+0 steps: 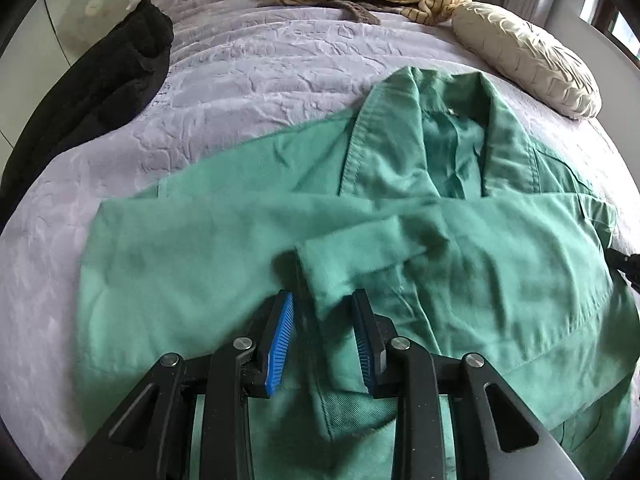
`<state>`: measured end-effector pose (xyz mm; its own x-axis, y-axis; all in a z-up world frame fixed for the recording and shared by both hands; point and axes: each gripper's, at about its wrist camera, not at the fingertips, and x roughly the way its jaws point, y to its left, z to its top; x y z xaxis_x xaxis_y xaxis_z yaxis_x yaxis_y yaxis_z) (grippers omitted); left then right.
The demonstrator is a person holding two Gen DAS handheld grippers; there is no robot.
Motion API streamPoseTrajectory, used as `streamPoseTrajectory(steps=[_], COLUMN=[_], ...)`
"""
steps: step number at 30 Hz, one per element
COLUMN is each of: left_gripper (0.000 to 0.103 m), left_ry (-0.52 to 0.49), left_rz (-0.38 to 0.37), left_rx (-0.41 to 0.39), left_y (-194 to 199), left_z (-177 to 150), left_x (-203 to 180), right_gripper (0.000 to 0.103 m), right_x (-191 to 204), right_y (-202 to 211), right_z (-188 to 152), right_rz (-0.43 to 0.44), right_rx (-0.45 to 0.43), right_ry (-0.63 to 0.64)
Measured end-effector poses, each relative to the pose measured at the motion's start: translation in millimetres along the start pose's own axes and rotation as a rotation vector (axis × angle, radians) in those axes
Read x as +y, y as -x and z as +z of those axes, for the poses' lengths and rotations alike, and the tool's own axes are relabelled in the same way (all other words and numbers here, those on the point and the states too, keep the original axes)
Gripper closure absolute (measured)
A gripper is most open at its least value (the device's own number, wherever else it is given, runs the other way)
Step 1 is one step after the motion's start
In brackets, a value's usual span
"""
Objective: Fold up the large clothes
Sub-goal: 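Release the sleeve with the left gripper while the right gripper grasps the shirt edge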
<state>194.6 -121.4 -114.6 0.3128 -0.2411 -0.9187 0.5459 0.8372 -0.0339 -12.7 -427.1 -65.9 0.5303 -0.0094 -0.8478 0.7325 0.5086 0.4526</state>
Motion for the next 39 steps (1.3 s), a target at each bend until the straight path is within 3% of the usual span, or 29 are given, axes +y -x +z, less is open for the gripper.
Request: streamPoseTrajectory(steps=[5,11,13,16,17,19,20,24,32,39], left_gripper=[0.071,0.071,0.071,0.07,0.068,0.038,0.037,0.037,0.037,0.037], left_ry=[0.013,-0.026,-0.043,-0.046,-0.034,-0.015,-0.004,0.033,0.048,0.01], left_rz=[0.034,-0.061,-0.067,-0.002,-0.013,0.03,0.052,0.036,0.068,0.08], left_rx=[-0.008,-0.01,0.011,0.066,0.066,0.052,0.05,0.08,0.14,0.146], left_y=[26,63,59,34,29,30,31,34,34,46], left_z=[-2,-34,-44,-59,-62,-62,-62,-67,-74,-92], left_x=[13,0,-8,-9,-5,0,3,13,14,3], right_gripper=[0.101,0.101,0.101,0.101,0.101,0.103,0.103,0.103,0.1,0.1], right_x=[-4,21,24,22,17,0,-9,-24,-15,5], right_y=[34,69,71,58,53,47,49,68,89,87], right_z=[-10,-60,-78,-94,-96,-100,-101,-100,-109,-128], right_rz=[-0.007,-0.007,-0.015,-0.072,-0.088,-0.068,-0.037,-0.025,-0.065,-0.061], right_rx=[-0.033,0.007,0.027,0.066,0.079,0.097,0.095,0.072,0.071,0.094], right_ry=[-0.059,0.079,0.102,0.121,0.119,0.092,0.058,-0.03,-0.049,-0.023])
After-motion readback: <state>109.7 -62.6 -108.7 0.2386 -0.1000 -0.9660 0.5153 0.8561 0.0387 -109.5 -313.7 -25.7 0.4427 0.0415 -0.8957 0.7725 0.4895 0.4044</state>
